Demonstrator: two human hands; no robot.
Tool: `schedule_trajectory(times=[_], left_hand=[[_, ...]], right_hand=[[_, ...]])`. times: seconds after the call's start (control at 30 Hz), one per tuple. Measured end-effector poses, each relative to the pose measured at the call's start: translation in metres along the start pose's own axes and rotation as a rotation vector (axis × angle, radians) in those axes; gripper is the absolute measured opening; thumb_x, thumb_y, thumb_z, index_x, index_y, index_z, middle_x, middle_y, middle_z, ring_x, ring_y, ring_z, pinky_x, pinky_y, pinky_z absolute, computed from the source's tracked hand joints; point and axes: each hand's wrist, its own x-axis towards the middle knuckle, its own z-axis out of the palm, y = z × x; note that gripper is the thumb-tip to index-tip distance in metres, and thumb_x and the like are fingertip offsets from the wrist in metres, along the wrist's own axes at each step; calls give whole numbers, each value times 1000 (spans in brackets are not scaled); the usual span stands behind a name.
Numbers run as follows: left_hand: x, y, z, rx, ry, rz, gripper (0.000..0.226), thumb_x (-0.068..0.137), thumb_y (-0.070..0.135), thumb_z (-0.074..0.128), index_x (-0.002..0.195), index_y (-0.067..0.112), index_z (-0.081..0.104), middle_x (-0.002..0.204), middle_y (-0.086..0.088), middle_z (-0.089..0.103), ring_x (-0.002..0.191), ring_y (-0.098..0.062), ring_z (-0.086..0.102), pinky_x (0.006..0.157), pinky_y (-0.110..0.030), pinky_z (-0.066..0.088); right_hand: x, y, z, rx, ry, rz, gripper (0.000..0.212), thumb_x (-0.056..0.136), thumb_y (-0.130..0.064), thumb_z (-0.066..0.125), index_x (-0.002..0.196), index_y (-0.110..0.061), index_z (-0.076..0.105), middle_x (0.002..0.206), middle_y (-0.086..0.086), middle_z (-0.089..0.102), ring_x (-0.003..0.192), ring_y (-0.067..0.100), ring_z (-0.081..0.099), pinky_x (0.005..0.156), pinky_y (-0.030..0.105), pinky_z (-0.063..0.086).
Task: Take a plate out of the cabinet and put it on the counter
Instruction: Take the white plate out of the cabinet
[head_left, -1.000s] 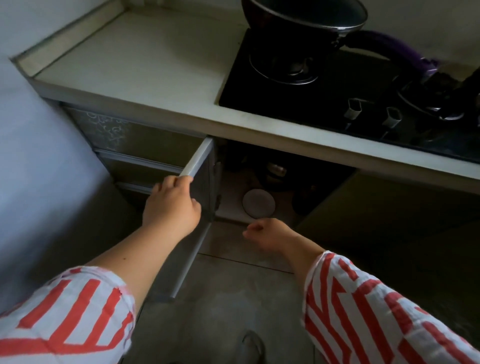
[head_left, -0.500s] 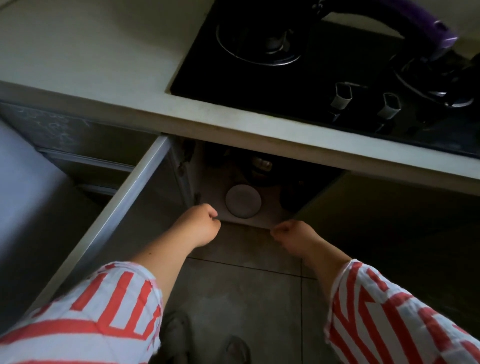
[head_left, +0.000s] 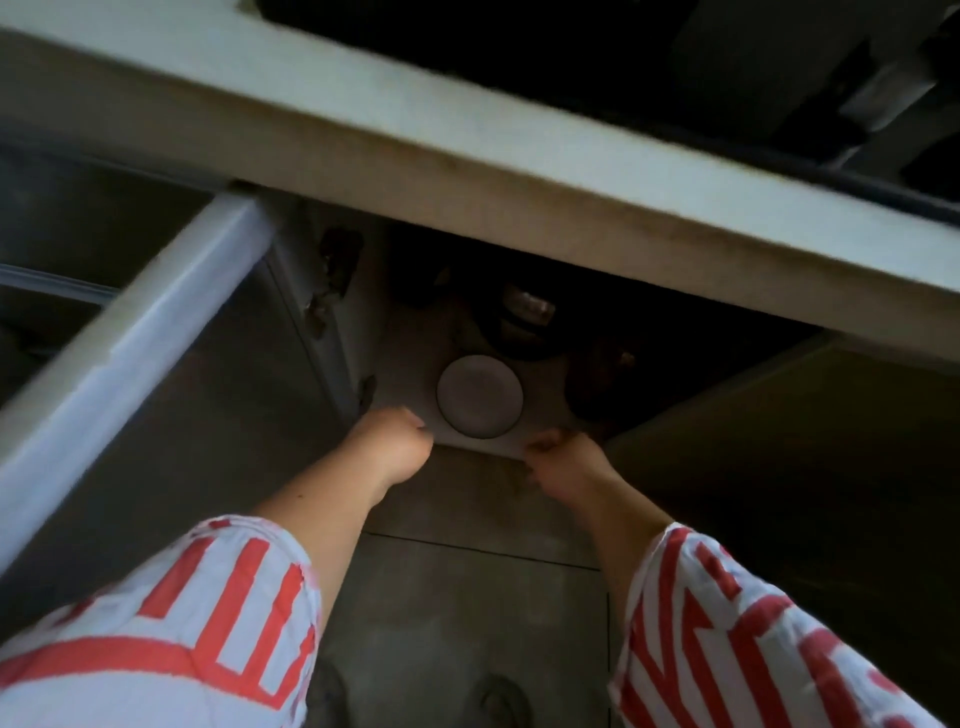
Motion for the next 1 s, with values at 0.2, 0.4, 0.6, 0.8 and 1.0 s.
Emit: schedule_trajectory(times=[0.2,0.4,0.6,0.8,1.0], left_hand=[[84,-33,67,-37,5,-18,35,92,24,42,116,7,59,113,-13,62,92,-25,53,73,-31,38],[154,-67,111,147,6,54,37,95,24,40,122,9,58,131,-16,57,118,-30,52,89,-26,39],[209,-88,125,192,2,62,37,95,22,39,125,9,56,137,-13,52,115,-24,50,83,-21,32],[234,-97,129,199,34,77,40,97,20,36,129,3,54,141,-17,49,126,-27,46,90,-22,37],[241,-110,126,144,31,25,38,95,22,40,124,5,58,134,-16,54,119,-28,51,91,-25,41]], right_hand=[[86,45,55,-530,-85,-205,37,101,-19,33,134,-7,45,148,13,38,135,29,35,104,33,38],[173,87,109,-640,-10,-327,33,96,-15,47,123,1,57,137,23,51,129,23,48,103,28,39],[242,115,152,-644,-46,-242,41,102,-16,32,140,-2,38,150,18,36,137,28,35,115,35,25],[295,128,181,-683,-43,-225,54,98,-31,45,144,-5,31,149,18,36,135,31,37,115,37,28],[306,124,194,-713,0,-260,52,97,-37,46,136,-3,41,143,18,44,131,32,42,110,34,32]])
